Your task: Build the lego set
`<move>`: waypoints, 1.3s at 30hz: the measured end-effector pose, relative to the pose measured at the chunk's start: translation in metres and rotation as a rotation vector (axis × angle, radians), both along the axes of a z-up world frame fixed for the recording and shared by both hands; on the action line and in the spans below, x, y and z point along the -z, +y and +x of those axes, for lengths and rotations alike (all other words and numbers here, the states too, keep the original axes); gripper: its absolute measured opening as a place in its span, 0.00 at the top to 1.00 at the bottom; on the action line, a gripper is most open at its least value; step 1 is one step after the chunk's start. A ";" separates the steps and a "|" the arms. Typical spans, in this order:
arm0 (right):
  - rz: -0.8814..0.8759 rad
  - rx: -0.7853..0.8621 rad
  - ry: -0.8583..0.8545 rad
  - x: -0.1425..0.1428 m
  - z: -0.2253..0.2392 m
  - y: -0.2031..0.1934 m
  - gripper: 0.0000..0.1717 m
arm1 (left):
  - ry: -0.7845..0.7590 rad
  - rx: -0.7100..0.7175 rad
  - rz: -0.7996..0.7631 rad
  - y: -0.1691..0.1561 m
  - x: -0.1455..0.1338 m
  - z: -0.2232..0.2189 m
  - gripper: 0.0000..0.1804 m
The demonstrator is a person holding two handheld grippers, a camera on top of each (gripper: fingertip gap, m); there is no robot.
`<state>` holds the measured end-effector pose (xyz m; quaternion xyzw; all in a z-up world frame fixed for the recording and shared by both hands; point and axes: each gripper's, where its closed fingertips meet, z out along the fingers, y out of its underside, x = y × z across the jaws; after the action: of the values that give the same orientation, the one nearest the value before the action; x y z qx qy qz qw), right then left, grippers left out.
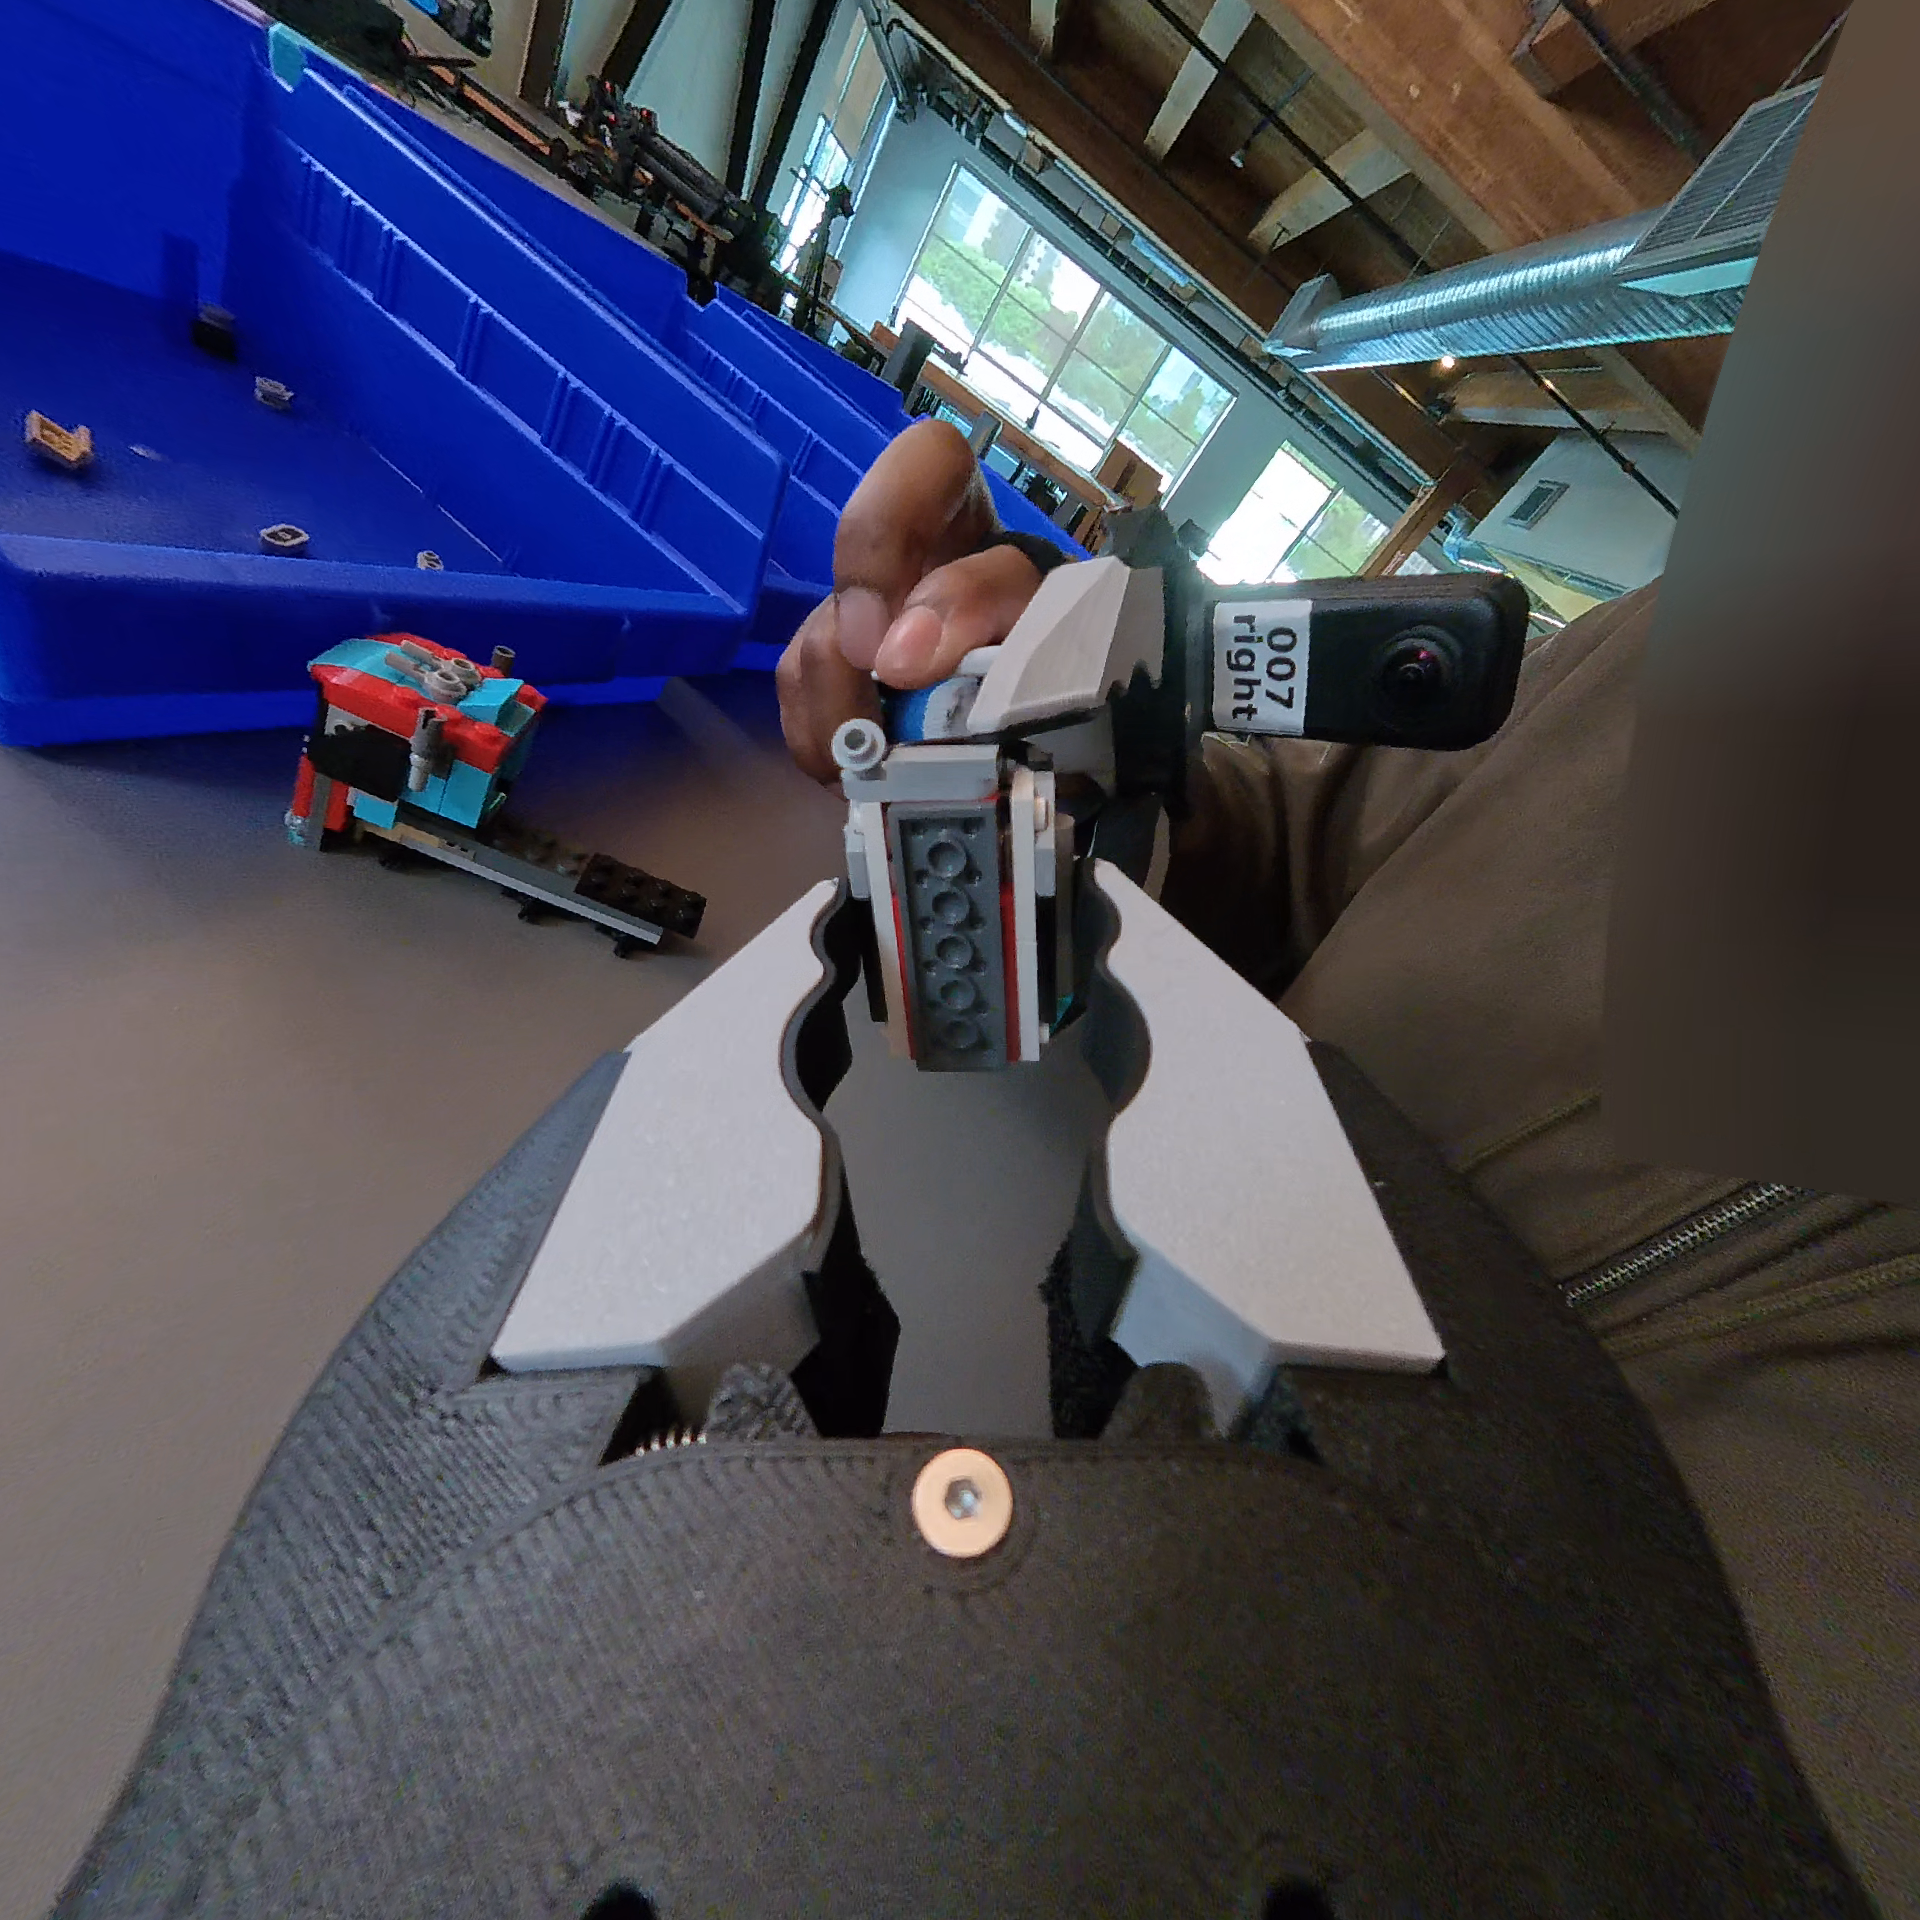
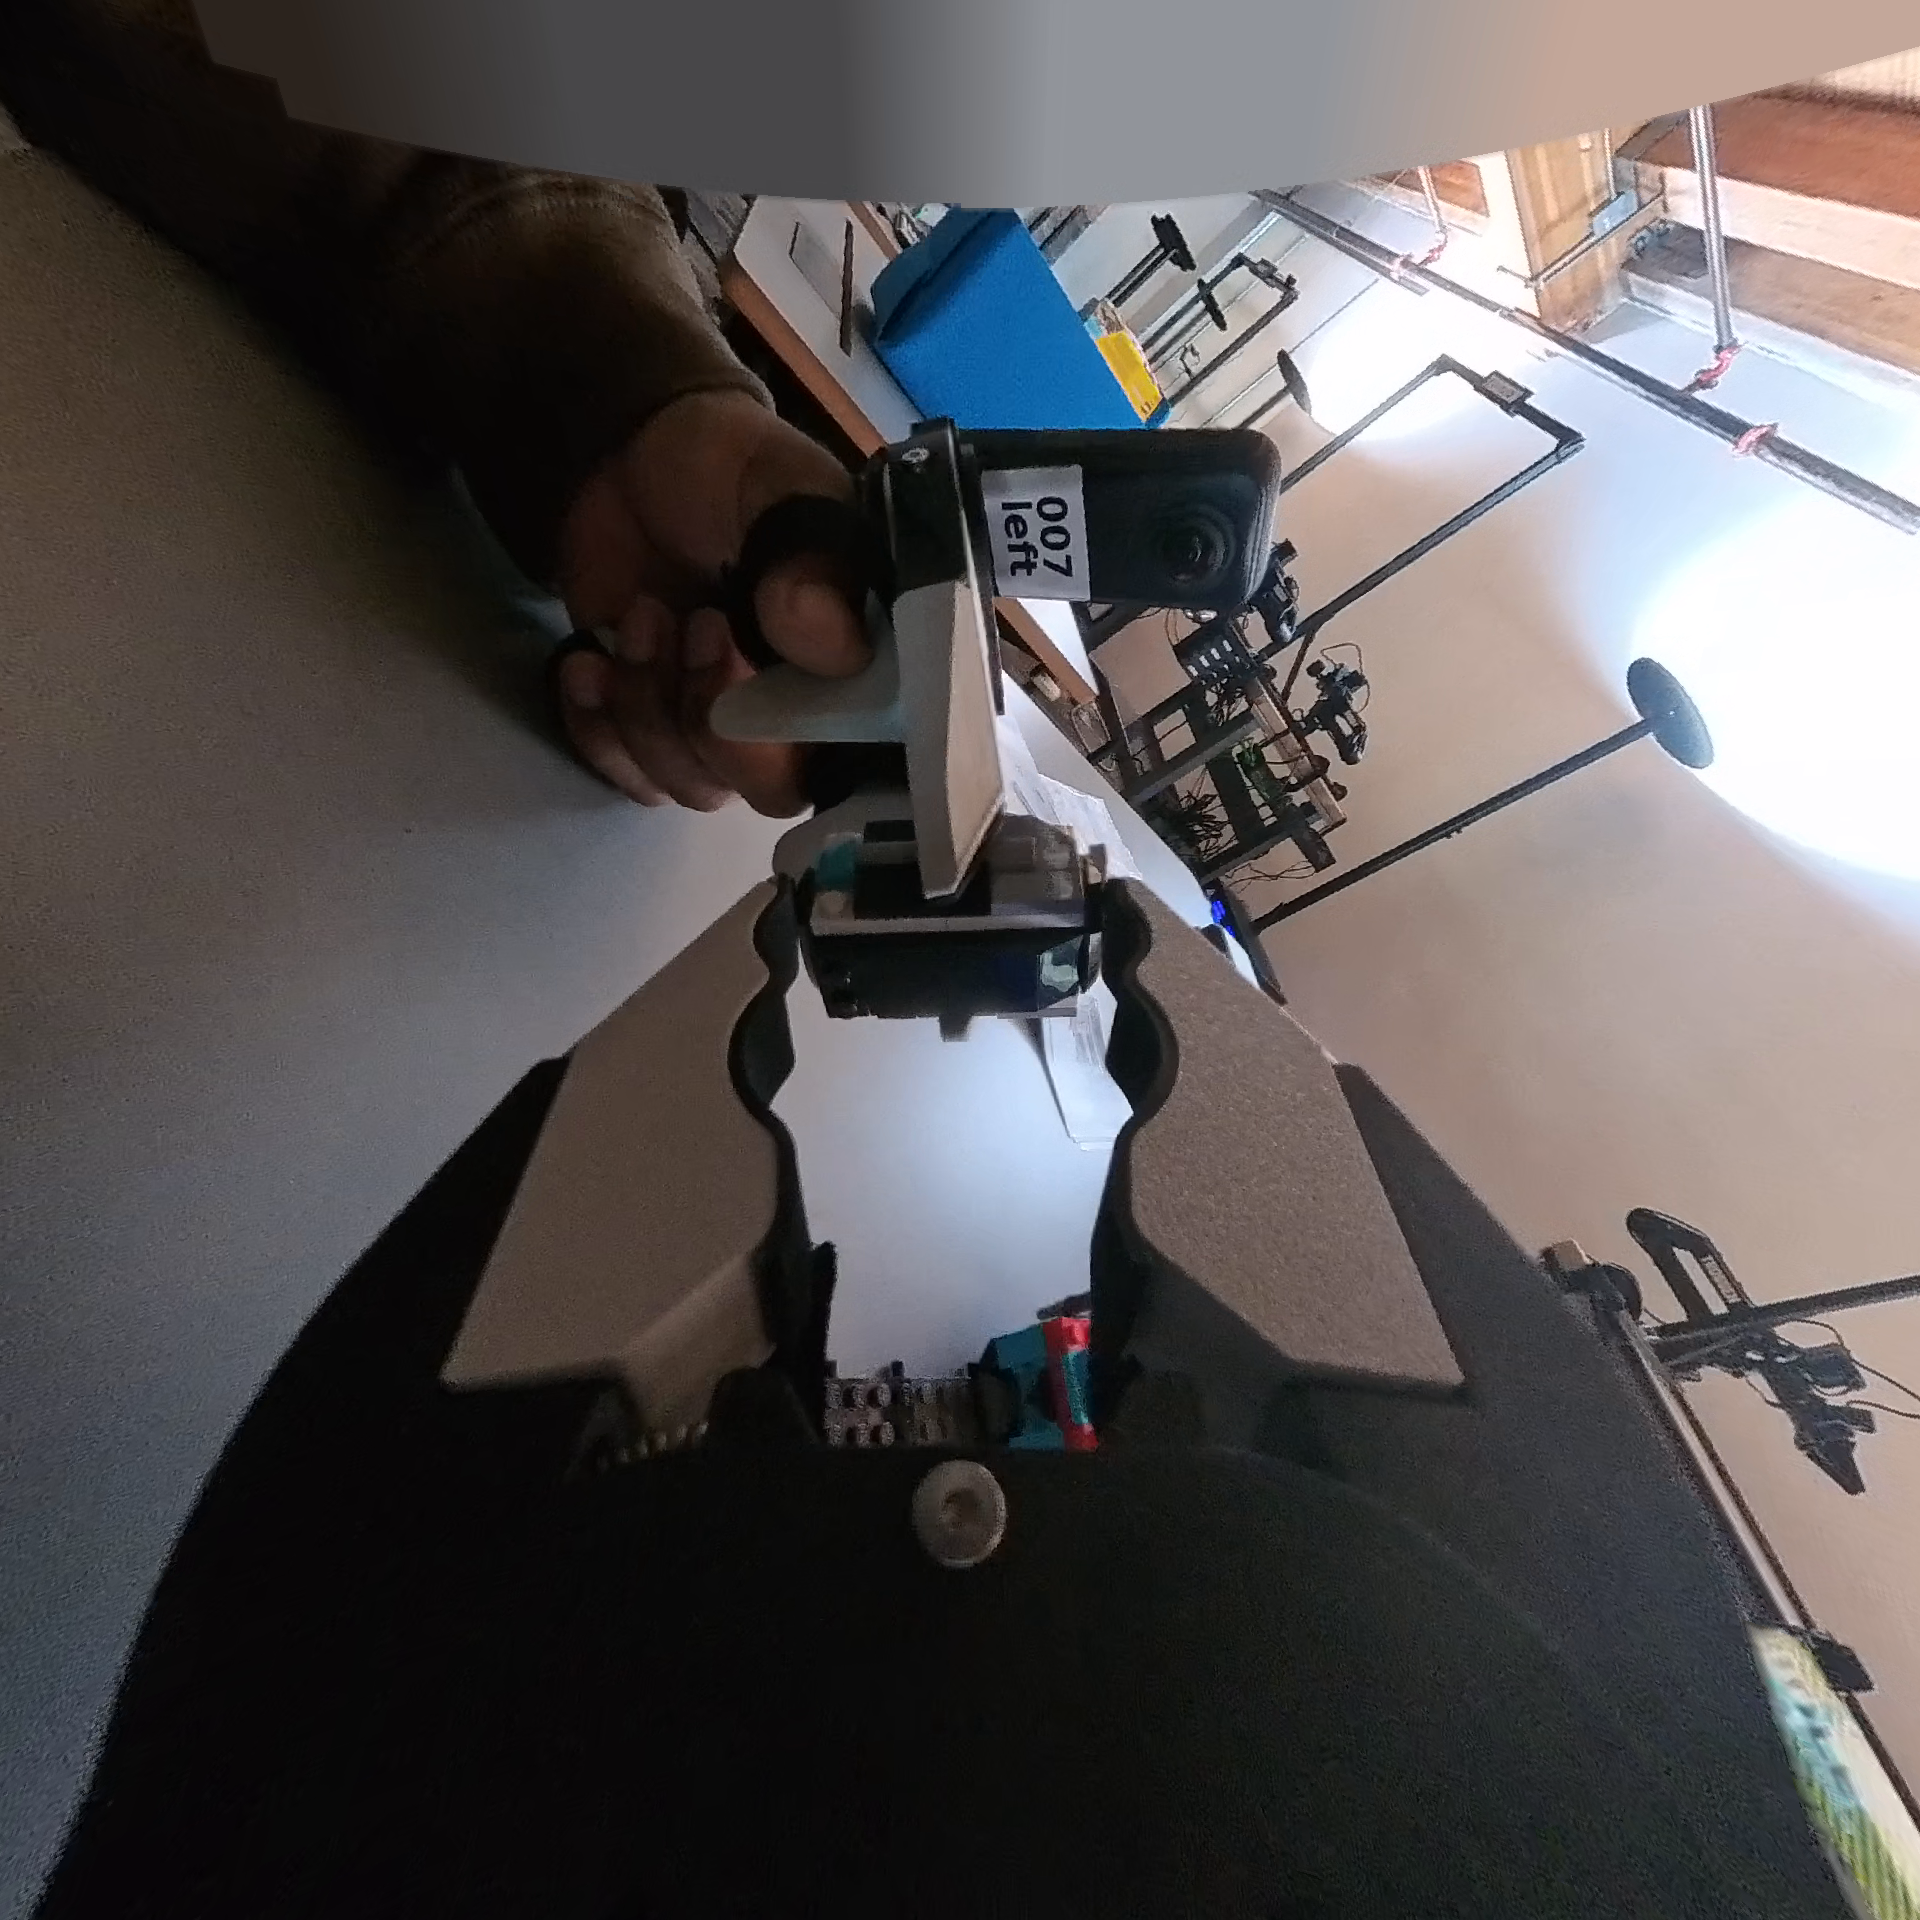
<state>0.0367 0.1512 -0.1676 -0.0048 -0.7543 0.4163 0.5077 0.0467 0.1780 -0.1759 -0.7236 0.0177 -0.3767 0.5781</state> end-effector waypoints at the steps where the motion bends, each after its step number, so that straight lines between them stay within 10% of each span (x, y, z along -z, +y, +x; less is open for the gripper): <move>1: -0.006 -0.002 -0.005 0.000 0.000 0.000 0.65 | 0.003 -0.002 0.000 0.000 0.000 0.000 0.77; 30: -0.064 -0.017 -0.053 0.002 0.000 0.001 0.65 | 0.026 -0.002 -0.009 0.001 0.003 0.001 0.77; 39: -0.495 -0.037 -0.389 -0.011 -0.011 0.009 0.51 | 0.363 -0.192 0.236 -0.001 -0.021 -0.019 0.77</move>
<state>0.0252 0.1605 -0.1565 -0.1940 -0.7132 0.5875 0.3295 0.0277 0.1768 -0.1549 -0.7052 0.0962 -0.1790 0.6792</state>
